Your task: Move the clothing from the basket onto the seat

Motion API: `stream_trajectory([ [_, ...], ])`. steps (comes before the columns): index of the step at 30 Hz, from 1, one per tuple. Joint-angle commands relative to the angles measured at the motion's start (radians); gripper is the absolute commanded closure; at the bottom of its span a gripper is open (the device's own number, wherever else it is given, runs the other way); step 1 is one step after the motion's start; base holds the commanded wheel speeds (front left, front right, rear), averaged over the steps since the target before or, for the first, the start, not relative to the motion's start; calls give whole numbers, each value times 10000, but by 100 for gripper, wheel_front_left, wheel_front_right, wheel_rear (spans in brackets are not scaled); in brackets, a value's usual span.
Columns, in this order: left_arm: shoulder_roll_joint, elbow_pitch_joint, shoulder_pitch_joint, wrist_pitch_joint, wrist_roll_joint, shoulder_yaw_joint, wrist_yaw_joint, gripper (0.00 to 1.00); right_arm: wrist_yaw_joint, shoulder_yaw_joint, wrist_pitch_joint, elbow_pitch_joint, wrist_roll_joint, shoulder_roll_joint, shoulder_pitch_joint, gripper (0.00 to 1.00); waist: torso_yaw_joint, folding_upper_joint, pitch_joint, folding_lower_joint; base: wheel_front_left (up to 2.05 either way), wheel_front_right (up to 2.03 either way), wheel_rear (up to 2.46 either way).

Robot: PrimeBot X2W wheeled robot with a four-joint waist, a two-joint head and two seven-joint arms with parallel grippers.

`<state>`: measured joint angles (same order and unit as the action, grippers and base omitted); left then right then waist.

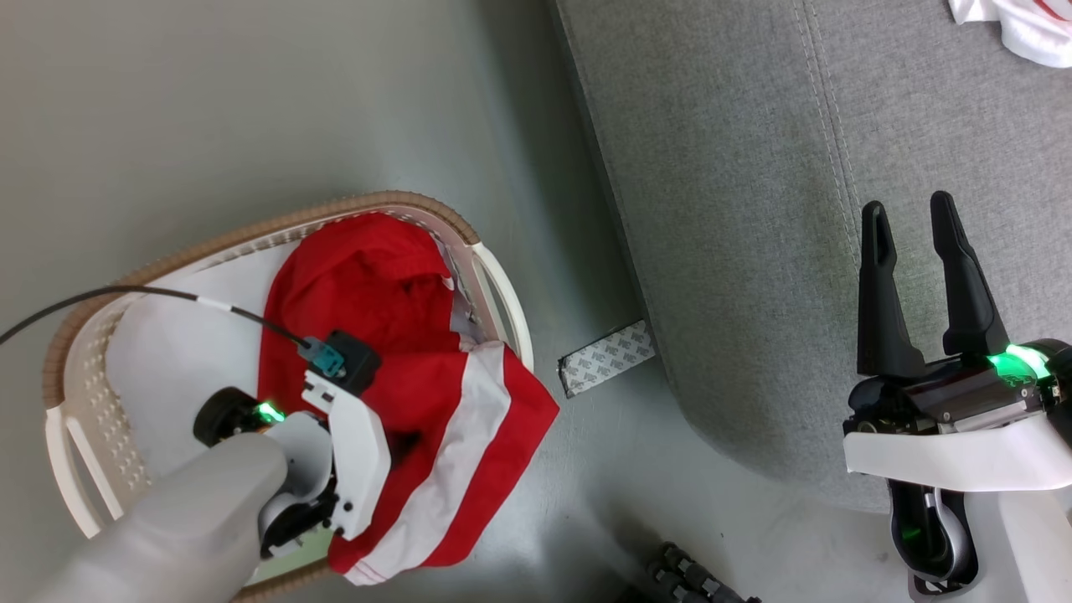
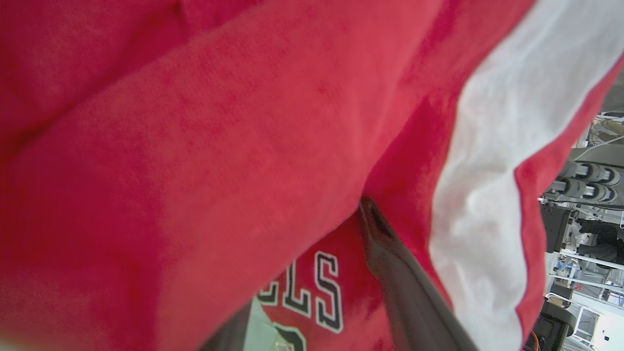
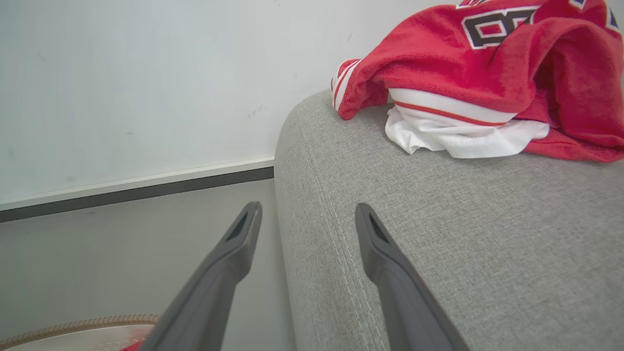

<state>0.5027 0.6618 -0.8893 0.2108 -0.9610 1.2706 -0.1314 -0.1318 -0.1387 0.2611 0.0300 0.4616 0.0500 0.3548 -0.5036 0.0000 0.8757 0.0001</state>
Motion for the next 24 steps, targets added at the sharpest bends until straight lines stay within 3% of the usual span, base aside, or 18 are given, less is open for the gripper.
stream_trajectory([
  [1, 62, -69, -135, -50, -66, 30, 10, 100, 23, 38, 27, 14, 73, -20, -49, 0, 5, 0, 12, -1, 0, 0, 0],
  [16, 382, -34, -121, -505, -175, 109, 10, 100, 23, -125, 27, -176, 122, -18, 306, 0, -91, 0, -297, -1, 0, 0, 0],
  [24, -157, -164, 160, -1588, -202, 108, 10, 100, 23, 180, 27, -388, -438, -10, 386, 0, 609, 0, -1646, -1, 0, 0, 0],
])
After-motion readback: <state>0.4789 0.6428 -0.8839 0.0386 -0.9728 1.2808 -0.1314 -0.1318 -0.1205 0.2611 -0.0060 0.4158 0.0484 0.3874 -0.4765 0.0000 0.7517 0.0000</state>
